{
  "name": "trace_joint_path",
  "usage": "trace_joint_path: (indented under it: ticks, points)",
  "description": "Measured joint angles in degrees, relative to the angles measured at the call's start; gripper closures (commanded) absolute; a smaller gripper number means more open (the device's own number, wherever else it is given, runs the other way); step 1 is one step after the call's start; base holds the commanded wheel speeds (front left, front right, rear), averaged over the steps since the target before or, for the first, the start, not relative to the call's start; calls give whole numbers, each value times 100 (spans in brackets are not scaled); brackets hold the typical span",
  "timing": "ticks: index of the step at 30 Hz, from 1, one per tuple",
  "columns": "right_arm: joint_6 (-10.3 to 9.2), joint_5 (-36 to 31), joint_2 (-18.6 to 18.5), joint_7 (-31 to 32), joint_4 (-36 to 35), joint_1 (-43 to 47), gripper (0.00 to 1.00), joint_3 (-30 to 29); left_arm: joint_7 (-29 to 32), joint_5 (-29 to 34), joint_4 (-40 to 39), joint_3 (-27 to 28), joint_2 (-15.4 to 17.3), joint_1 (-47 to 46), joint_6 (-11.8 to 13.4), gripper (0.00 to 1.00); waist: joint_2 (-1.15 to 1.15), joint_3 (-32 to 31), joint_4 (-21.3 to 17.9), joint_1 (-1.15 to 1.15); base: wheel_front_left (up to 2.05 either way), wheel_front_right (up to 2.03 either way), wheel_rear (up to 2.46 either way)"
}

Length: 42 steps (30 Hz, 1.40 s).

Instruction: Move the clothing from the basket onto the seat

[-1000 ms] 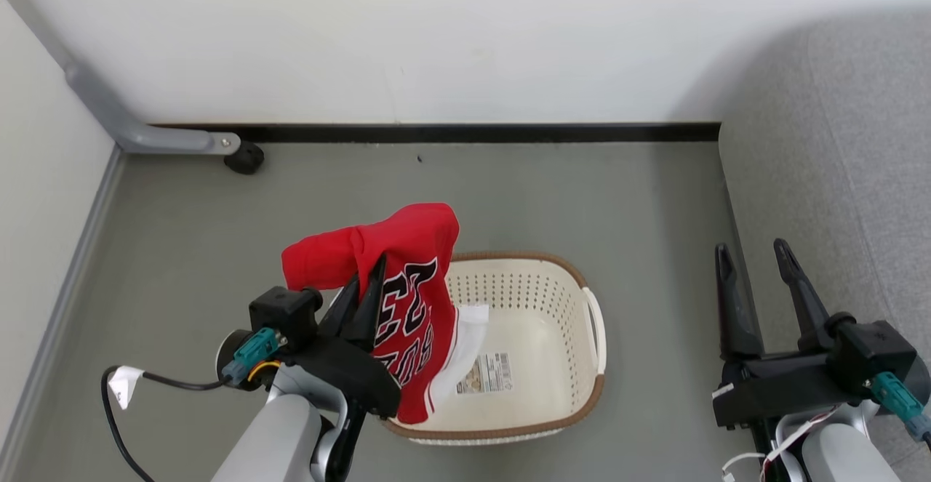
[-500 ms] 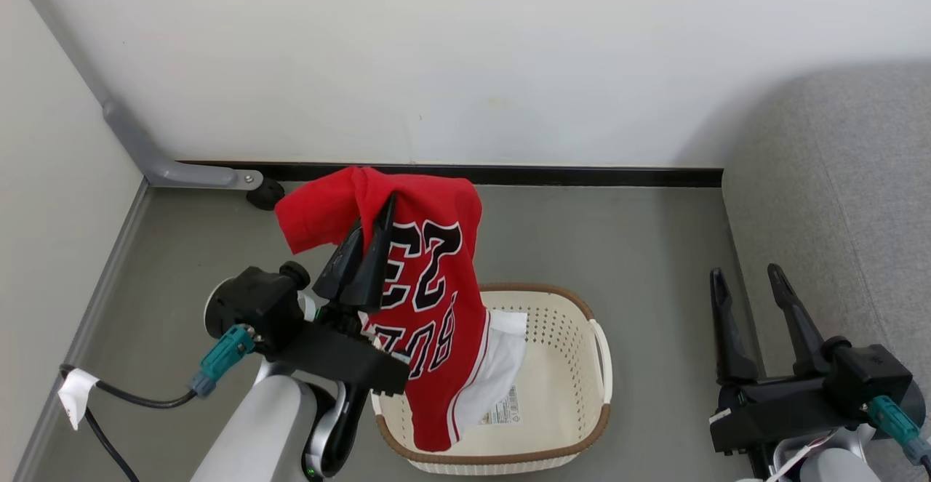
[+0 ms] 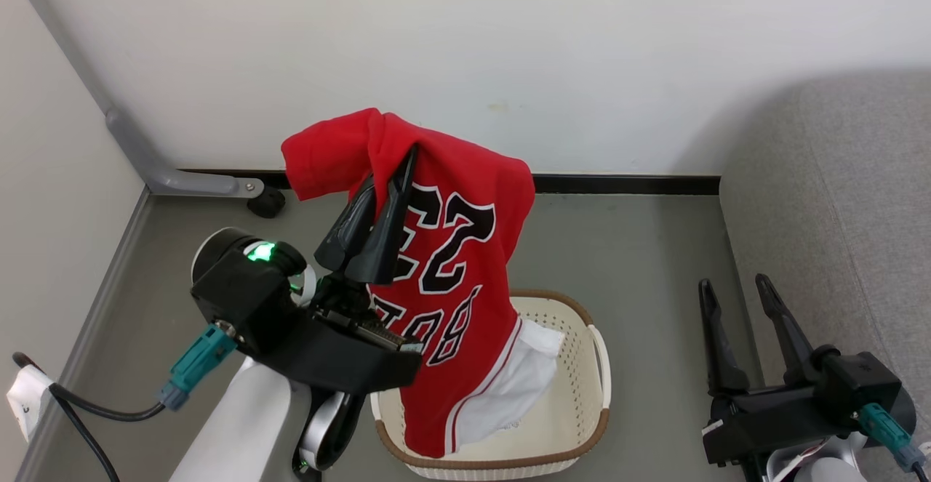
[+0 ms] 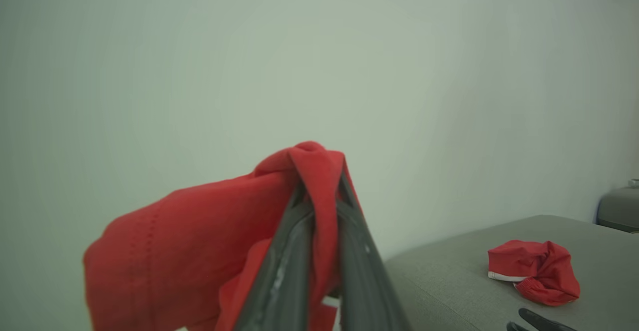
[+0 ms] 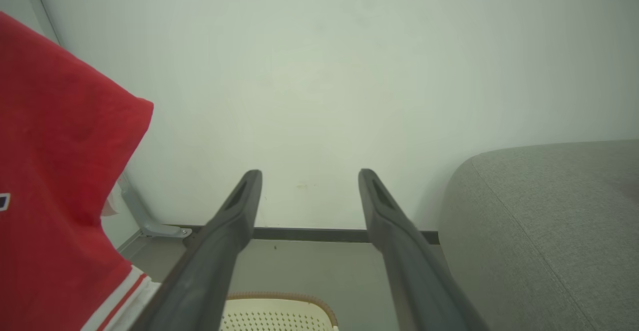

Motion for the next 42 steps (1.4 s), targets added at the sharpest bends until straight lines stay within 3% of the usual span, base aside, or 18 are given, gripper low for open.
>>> trace_joint_path:
  ticks: [17,23,31,42]
  points:
    - [43,0,4,44,-147,-49,0,87,576,-45,-716,-26,5,-112,203,100,0,70,-10,0,0,0,0]
    - [250,-2,8,40,-527,-332,0,281,705,-87,-724,-18,3,-114,260,100,0,92,-9,0,0,0,0]
    - [849,-3,1,153,-872,-726,0,938,843,-94,-723,-89,-53,-182,299,100,0,123,1,0,0,0,0]
    - [1023,7,-85,624,-659,-1062,0,1568,1000,-102,-716,-381,-285,-438,288,100,0,166,189,0,0,0,0]
